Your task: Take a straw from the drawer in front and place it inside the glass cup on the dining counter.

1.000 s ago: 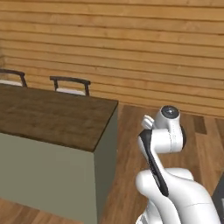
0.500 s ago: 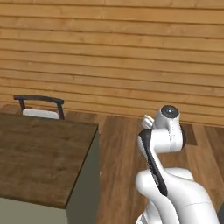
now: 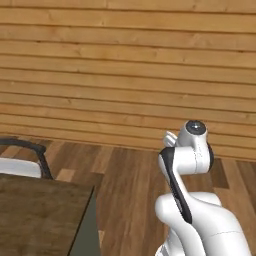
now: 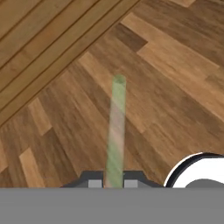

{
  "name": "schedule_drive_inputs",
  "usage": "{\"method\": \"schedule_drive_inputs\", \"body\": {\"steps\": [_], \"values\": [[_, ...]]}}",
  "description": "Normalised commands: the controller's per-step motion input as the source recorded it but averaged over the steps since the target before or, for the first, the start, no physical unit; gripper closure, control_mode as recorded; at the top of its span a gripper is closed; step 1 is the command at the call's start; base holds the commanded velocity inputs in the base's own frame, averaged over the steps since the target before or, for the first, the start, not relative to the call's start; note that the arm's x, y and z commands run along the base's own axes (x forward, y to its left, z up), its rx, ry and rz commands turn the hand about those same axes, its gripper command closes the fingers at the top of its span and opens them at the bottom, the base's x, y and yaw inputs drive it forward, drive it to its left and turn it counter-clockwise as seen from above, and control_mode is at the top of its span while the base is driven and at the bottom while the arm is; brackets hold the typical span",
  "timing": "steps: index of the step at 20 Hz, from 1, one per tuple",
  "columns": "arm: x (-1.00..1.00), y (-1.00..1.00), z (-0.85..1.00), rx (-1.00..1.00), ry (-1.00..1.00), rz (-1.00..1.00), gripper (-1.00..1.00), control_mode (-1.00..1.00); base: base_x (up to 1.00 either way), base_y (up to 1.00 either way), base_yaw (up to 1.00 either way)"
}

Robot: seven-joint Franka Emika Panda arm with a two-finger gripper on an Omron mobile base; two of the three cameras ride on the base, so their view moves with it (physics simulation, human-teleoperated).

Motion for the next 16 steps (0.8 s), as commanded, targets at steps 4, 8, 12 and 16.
{"method": "schedule_drive_inputs", "body": {"steps": [4, 8, 12, 16], "values": [[0.00, 0.00, 0.00, 0.00, 0.00, 0.00, 1.00, 1.00, 1.00, -0.06, 0.03], [0.00, 0.00, 0.00, 0.00, 0.00, 0.00, 1.00, 1.00, 1.00, -0.05, 0.18], [0.00, 0.00, 0.00, 0.00, 0.00, 0.00, 1.00, 1.00, 1.00, 0.00, 0.29], [0.00, 0.00, 0.00, 0.00, 0.00, 0.00, 1.00, 1.00, 1.00, 0.03, 0.34]]}}
